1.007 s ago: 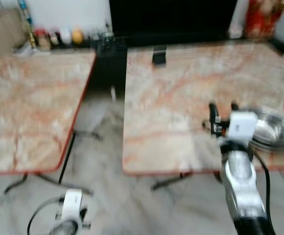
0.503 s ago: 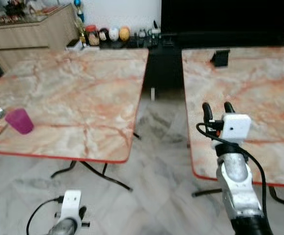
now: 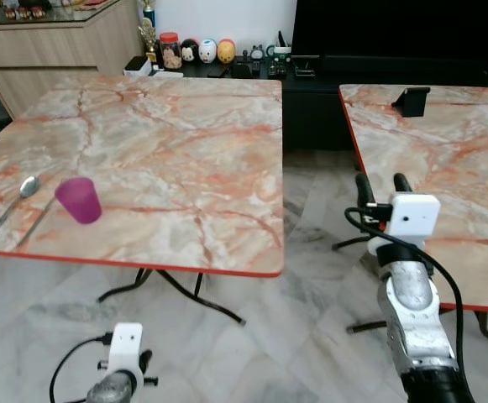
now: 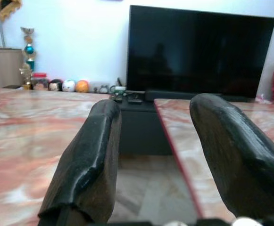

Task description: Setting the table

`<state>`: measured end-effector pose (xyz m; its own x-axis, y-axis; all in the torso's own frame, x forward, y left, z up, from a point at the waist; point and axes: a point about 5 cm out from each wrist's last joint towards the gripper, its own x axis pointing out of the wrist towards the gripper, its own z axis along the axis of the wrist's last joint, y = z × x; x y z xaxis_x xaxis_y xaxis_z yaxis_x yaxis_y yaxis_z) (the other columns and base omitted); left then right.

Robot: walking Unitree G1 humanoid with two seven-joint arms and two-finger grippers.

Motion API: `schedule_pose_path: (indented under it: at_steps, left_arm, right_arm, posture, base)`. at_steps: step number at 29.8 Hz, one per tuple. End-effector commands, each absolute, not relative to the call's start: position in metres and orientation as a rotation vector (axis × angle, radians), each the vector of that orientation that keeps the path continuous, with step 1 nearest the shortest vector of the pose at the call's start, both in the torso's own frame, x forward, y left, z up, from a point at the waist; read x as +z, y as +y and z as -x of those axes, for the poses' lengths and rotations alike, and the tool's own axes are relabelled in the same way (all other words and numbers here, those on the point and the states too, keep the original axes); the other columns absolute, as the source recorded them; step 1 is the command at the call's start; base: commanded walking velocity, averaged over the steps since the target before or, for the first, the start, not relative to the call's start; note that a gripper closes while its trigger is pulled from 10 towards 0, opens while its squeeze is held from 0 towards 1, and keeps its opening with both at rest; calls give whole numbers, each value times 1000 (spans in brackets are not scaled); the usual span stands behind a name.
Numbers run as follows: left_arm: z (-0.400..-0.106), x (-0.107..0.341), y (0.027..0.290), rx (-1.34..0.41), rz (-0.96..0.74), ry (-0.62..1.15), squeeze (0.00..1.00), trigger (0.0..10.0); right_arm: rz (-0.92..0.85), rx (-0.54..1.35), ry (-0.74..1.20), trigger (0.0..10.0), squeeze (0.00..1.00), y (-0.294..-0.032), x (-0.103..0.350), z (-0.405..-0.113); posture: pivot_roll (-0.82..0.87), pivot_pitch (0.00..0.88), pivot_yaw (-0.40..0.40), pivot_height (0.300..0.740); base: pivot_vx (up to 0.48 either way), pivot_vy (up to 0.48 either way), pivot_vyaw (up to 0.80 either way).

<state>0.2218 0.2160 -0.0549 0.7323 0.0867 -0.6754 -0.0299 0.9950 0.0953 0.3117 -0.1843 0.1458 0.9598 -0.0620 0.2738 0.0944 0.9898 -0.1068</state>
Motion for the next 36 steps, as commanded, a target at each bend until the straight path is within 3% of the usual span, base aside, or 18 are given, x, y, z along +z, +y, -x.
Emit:
schedule_pose_path:
  at_steps: [1,22,28,36]
  left_arm:
    - [-224,-53,217,69,-85,742,0,10000]
    - [-235,-46,210,44,-97,683,0,10000]
    - [-236,-45,210,45,-96,677,0,10000]
    - [-237,-45,209,48,-91,674,0,10000]
  right_arm:
    - [110,-79,-276,10000,0,-184,147,-312]
    - [115,-305,-58,10000,0,-224,85,-289]
    - [111,-321,114,10000,0,-232,46,-273]
    - [24,-318,496,10000,0,-236,-26,-233]
  posture:
    - [-5,0,24,740]
    - [-2,0,23,740]
    - [-3,0,22,740]
    - [-1,0,20,740]
  base:
    - [0,0,0]
    - [0,0,0]
    - [0,0,0]
    - [0,0,0]
